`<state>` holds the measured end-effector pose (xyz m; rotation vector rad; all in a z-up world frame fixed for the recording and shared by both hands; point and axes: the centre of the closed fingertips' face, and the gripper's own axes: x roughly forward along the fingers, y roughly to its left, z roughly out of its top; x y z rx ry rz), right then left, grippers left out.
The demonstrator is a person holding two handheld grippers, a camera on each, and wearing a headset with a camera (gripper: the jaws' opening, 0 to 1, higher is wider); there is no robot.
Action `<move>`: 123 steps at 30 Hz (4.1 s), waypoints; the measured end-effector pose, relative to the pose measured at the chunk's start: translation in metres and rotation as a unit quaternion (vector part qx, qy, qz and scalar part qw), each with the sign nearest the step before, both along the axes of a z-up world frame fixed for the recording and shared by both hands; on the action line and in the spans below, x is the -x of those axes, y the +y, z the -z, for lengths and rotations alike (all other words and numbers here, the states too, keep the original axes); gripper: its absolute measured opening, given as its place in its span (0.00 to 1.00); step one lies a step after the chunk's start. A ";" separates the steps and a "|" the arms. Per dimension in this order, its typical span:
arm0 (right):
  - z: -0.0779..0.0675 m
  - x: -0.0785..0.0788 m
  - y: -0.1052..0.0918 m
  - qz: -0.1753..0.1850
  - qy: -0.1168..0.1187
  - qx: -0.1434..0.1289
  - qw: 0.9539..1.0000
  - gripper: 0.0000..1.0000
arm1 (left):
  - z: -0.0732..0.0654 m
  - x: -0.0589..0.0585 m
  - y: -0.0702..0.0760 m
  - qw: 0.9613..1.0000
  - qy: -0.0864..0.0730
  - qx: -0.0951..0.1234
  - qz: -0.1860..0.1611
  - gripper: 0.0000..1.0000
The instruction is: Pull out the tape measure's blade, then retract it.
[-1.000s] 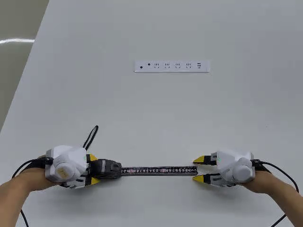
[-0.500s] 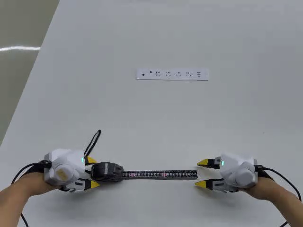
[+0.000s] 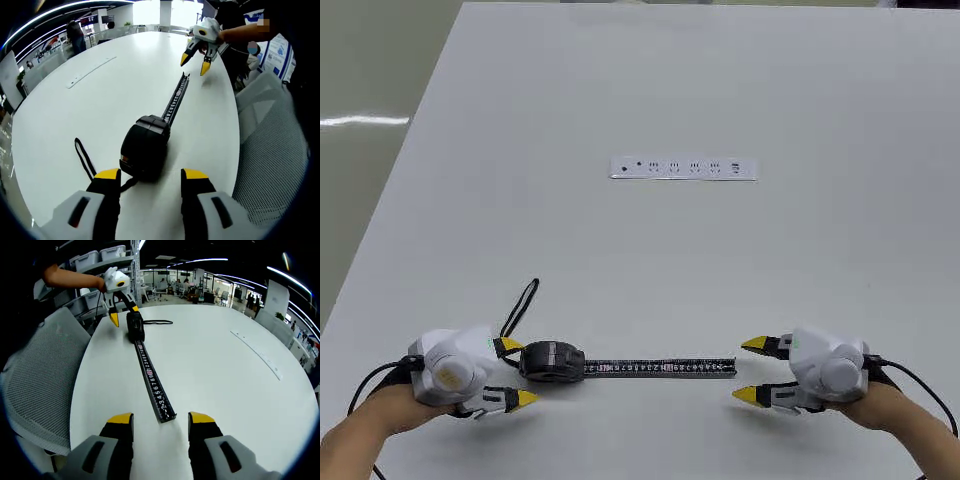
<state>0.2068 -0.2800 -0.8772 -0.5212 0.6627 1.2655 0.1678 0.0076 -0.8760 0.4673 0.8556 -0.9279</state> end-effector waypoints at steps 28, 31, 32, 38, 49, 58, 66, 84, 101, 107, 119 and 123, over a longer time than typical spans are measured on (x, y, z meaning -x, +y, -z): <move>-0.025 0.027 -0.010 0.133 0.000 -0.017 0.991 0.63 | -0.026 0.027 -0.004 0.991 -0.034 0.049 -0.123 0.64; -0.026 0.030 -0.011 0.149 -0.003 -0.018 0.989 0.65 | -0.032 0.027 -0.005 0.988 -0.040 0.058 -0.139 0.65; -0.027 0.032 -0.011 0.154 -0.003 -0.020 0.988 0.66 | -0.034 0.027 -0.006 0.986 -0.043 0.065 -0.144 0.66; -0.034 0.041 -0.009 0.181 -0.007 -0.029 0.983 0.72 | -0.040 0.033 -0.010 0.983 -0.045 0.071 -0.166 0.71; -0.041 0.052 -0.006 0.212 -0.013 -0.036 0.977 0.81 | -0.045 0.040 -0.016 0.976 -0.057 0.070 -0.200 0.77; -0.044 0.065 0.000 0.235 -0.009 -0.049 0.971 0.86 | -0.048 0.047 -0.021 0.970 -0.069 0.078 -0.220 0.84; -0.048 0.072 0.004 0.254 -0.019 -0.059 0.965 0.91 | -0.050 0.050 -0.030 0.965 -0.080 0.085 -0.235 0.87; -0.050 0.080 0.017 0.273 -0.013 -0.076 0.959 0.94 | -0.050 0.055 -0.034 0.949 -0.078 0.097 -0.289 0.99; -0.052 0.079 0.019 0.287 -0.008 -0.087 0.954 0.93 | -0.047 0.058 -0.041 0.943 -0.072 0.091 -0.313 0.99; -0.050 0.080 0.018 0.288 -0.007 -0.087 0.954 0.93 | -0.046 0.056 -0.040 0.932 -0.072 0.099 -0.341 0.99; -0.049 0.079 0.017 0.288 -0.004 -0.088 0.954 0.92 | -0.045 0.045 -0.037 0.915 -0.080 0.096 -0.384 0.99; -0.048 0.079 0.017 0.287 -0.001 -0.089 0.954 0.92 | -0.043 0.042 -0.035 0.911 -0.087 0.090 -0.394 0.99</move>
